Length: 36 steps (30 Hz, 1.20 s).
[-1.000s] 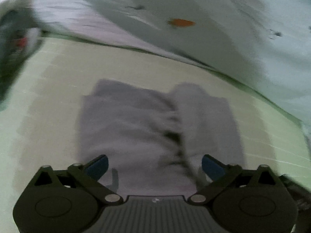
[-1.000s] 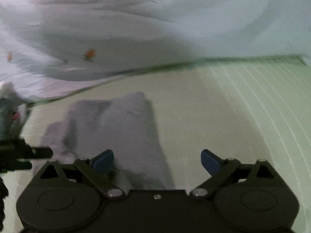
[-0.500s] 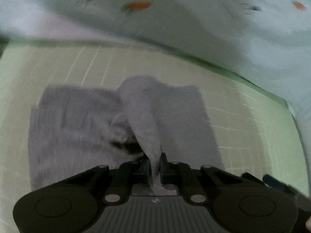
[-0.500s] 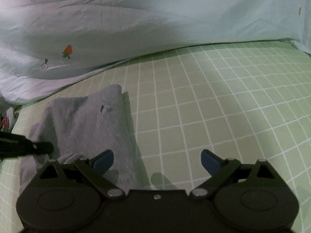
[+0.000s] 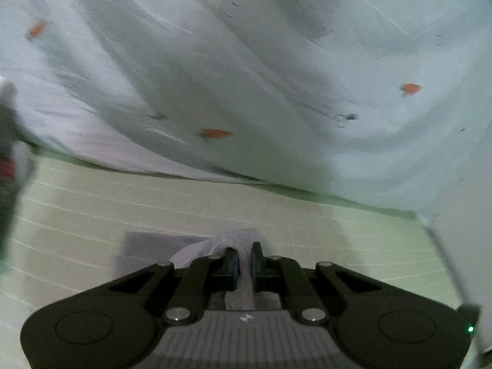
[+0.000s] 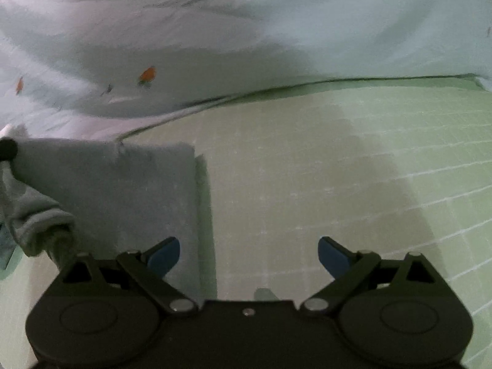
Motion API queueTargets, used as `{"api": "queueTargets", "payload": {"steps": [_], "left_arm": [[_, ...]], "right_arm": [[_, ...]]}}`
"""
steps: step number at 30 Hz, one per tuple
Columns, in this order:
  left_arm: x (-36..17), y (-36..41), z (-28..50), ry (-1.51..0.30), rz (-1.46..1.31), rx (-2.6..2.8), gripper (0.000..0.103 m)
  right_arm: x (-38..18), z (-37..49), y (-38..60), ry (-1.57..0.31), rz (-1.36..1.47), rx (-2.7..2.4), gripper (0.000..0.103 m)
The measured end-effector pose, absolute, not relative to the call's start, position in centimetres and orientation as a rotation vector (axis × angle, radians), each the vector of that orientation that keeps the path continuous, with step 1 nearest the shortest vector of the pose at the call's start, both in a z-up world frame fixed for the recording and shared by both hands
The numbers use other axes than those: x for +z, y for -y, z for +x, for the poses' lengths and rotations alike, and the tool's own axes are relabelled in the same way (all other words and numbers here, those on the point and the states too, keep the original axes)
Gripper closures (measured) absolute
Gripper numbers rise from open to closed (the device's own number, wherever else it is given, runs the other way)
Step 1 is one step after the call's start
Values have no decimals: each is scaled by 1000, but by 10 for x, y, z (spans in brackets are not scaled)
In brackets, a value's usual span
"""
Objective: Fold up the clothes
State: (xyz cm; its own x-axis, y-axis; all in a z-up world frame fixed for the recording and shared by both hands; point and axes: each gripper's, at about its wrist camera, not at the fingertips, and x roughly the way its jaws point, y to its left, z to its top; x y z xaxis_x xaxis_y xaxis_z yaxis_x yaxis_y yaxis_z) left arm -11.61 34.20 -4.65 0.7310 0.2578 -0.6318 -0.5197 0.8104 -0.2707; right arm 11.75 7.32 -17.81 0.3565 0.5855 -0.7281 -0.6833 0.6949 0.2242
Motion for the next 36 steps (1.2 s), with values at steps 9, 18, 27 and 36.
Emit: {"api": "queueTargets", "payload": {"steps": [9, 18, 27, 36], "left_arm": [[-147, -392, -183, -879, -680, 595, 66], [-189, -391, -178, -857, -896, 458, 35], [-194, -372, -189, -935, -809, 468, 91], [-195, -373, -207, -966, -802, 505, 89]], "right_arm": [[-181, 95, -107, -900, -224, 869, 6], [-197, 88, -131, -970, -304, 844, 5], [-202, 81, -128, -988, -352, 835, 5], [-216, 71, -122, -1001, -434, 835, 5]]}}
